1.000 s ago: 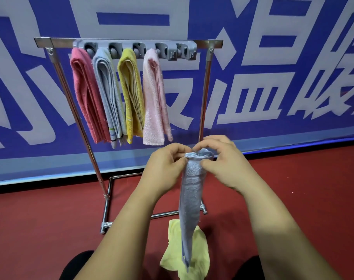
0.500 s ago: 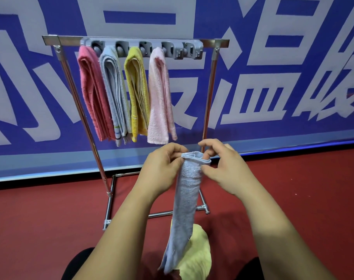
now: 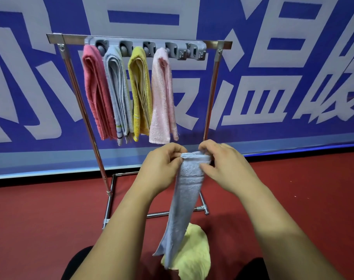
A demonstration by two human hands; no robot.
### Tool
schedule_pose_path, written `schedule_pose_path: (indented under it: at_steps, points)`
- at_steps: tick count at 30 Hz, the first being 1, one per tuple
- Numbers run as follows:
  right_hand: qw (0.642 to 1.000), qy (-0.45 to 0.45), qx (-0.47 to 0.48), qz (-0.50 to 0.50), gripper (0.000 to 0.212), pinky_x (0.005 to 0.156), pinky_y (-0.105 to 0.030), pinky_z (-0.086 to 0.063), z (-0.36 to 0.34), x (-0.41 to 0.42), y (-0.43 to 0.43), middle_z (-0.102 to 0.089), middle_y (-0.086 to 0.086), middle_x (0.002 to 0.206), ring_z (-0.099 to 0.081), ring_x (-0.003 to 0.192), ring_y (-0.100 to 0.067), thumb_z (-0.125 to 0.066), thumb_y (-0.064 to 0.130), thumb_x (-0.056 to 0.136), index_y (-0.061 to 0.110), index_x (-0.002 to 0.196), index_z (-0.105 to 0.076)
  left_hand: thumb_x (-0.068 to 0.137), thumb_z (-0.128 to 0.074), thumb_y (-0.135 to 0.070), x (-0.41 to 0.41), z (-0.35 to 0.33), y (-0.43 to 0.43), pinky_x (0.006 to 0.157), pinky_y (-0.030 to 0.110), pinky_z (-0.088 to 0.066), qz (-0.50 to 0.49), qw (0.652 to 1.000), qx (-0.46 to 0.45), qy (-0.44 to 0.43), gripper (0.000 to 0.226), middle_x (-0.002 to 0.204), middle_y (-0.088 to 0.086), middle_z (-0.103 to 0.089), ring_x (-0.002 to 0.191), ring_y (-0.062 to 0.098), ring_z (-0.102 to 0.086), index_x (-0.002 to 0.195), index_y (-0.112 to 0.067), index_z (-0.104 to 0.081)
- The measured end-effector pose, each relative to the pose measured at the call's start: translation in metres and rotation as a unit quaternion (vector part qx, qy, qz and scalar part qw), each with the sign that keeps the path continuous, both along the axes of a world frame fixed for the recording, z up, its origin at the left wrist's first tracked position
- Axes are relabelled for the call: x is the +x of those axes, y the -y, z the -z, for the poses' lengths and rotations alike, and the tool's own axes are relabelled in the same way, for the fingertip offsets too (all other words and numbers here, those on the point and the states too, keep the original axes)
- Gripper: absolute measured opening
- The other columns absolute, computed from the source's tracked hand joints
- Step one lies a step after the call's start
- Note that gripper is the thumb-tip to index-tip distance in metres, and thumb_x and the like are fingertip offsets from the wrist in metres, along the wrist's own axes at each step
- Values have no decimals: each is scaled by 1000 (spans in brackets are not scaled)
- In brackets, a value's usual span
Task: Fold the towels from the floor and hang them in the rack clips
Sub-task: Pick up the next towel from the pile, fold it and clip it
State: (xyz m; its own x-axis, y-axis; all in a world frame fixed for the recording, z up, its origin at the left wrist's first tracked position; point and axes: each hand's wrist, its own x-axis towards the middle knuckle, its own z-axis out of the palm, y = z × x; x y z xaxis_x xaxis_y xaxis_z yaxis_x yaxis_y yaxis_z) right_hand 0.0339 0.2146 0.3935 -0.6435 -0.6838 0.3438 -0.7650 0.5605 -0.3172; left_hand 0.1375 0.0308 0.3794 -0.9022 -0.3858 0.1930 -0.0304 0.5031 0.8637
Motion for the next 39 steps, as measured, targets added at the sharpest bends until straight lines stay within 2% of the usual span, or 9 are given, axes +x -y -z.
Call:
schedule_pose_path:
  at_steps: [3,8,14,19,23,29,31,33,39]
  points:
    - [999,-34,-29,3,27,74,-37,-47,-1,9,5,-56,11,107,-59,91,-19,-63,23,94,33,119,-57,102,-65,-14,-1,-6,-2,88,37,-60,-13,1000,8,-18,19,98,-19,-80,93,6,-75,105,-32,-71]
    - [997,-35,-64,15,33,77,-42,-55,-14,13,6,-57,11,112,-63,92,-22,-66,24,94,33,124,-57,103,-64,-7,2,-18,-3,88,36,-61,-7,996,80,-49,19,96,-10,-83,95,17,-78,107,-24,-72]
    - [994,-9,-90,-58,35,77,-16,-41,-37,12,4,-57,21,93,-51,92,-4,-71,17,88,36,117,-66,101,-63,1,2,-30,2,93,40,-61,28,989,125,-74,19,97,1,-84,92,16,-77,107,-15,-73]
    - [999,-15,15,-42,35,87,-42,-53,-58,6,-1,-64,17,105,-57,100,-15,-67,27,90,37,120,-54,101,-63,4,2,-35,11,96,48,-58,30,985,147,-84,19,96,6,-83,89,18,-73,108,-11,-73]
    - [997,-40,-61,-24,29,76,-40,-52,-61,10,4,-59,17,101,-60,88,-19,-66,22,92,31,116,-53,99,-66,-5,-2,-42,9,101,58,-56,27,989,120,-84,18,95,2,-83,90,21,-74,105,-19,-75]
    - [934,174,-310,-9,49,75,-30,-54,-69,17,7,-63,13,101,-65,81,-10,-77,9,86,35,124,-60,100,-63,8,0,-68,10,85,33,-58,88,972,173,-133,24,94,5,-82,88,18,-71,106,-13,-73]
    - [907,296,-298,-16,55,83,-33,-60,-65,13,11,-68,10,116,-72,96,-17,-82,13,88,33,136,-61,98,-63,10,-2,-74,9,89,42,-54,104,970,177,-131,25,95,8,-80,89,26,-67,106,-11,-73]
    - [877,386,-284,-36,37,95,-40,-60,-60,6,12,-78,-4,119,-75,110,-25,-78,13,94,19,130,-72,97,-64,11,-4,-77,9,90,48,-51,102,970,185,-124,24,95,11,-79,89,30,-63,106,-10,-73]
    - [849,401,-340,-53,18,87,-43,-57,-84,1,9,-78,-21,113,-72,96,-25,-72,8,98,8,114,-79,96,-68,10,-5,-88,15,89,56,-49,99,956,239,-140,19,98,22,-73,91,35,-61,111,0,-71]
